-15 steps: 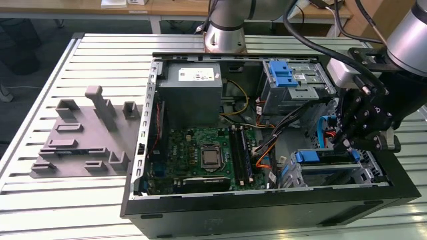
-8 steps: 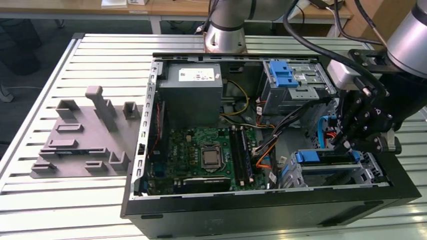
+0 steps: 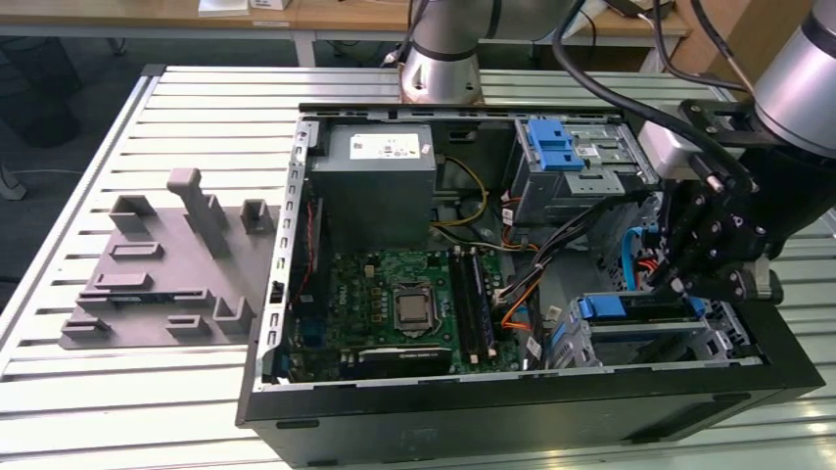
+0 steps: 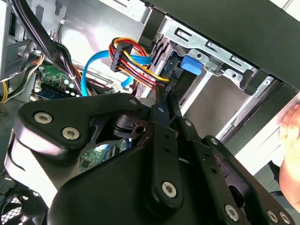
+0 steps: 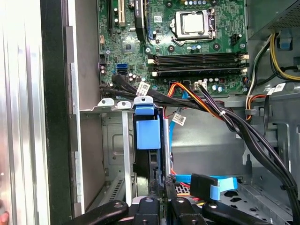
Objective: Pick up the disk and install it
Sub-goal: 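Insert the first disk wire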
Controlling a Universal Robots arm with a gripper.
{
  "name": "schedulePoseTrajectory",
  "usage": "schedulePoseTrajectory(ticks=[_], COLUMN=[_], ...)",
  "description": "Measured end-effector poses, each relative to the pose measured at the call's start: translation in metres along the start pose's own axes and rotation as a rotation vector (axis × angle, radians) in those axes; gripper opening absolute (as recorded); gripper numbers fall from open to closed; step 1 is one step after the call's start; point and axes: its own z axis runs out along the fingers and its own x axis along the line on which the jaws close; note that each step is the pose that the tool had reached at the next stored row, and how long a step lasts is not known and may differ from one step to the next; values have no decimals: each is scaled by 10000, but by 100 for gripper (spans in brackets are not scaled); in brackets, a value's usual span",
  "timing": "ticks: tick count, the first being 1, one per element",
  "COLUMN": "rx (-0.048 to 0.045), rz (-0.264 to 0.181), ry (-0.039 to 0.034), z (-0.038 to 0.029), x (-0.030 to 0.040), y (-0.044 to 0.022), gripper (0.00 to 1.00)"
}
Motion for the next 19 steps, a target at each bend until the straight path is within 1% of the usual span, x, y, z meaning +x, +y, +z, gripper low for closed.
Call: schedulePoseTrajectory(ticks=[5, 7, 12, 19], rx=[-9, -13, -13, -16], rz=[1, 1, 0, 0], ry=[8, 0, 5, 10], z=[22, 34, 39, 68], x=[0, 0, -1, -1], y=[1, 0, 0, 0], gripper=[16, 16, 16, 16])
